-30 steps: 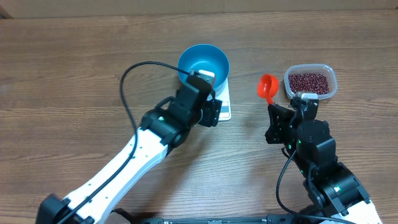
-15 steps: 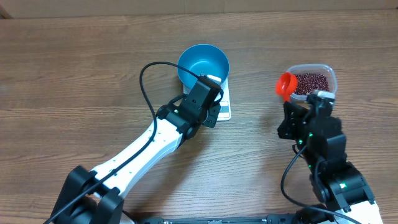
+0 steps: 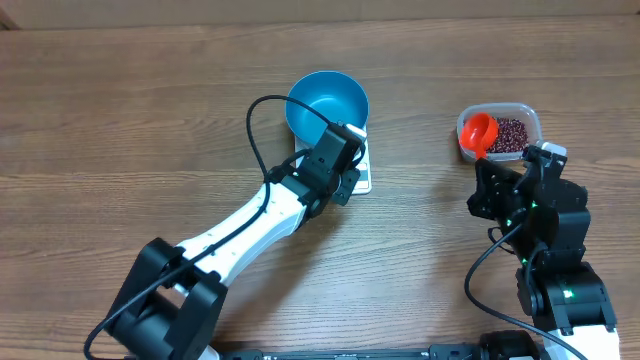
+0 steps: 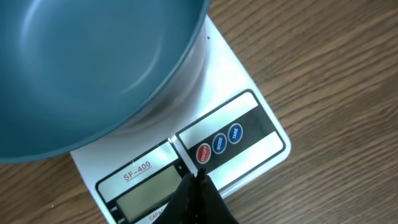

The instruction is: Scoop item into bowl and weigh 150g on scale

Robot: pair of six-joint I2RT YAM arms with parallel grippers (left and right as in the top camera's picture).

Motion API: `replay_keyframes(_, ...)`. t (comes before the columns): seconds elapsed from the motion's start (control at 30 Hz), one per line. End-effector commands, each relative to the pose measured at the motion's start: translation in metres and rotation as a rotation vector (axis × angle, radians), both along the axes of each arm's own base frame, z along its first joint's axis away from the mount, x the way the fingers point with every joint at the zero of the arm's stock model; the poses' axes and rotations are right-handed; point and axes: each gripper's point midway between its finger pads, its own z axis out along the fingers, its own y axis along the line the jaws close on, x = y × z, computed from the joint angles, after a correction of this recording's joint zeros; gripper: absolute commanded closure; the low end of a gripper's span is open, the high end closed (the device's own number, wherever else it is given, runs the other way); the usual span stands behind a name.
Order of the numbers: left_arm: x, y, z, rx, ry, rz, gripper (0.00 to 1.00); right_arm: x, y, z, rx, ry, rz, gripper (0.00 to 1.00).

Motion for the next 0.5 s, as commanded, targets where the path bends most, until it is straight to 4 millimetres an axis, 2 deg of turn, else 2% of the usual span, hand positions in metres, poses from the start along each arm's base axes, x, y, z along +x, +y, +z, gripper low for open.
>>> replay_keyframes(0.0, 0.0060, -0.0029, -0.0013, 0.043, -0.031, -0.051, 0.96, 0.0019, 0.0004, 0.0172, -0.013, -0.040, 0.017, 0.97)
replay_keyframes(0.3, 0.0071, -0.0049, -0.0091, 0.058, -0.027, -0.074, 0.96, 0.0025, 0.0001, 0.0172, -0.026, -0.042, 0.022, 0.96)
replay_keyframes(0.47, 0.0110, -0.0096, -0.0052, 0.036, -0.048, -0.078, 0.96, 0.0035, -0.0001, 0.0156, -0.044, -0.039, 0.031, 0.97)
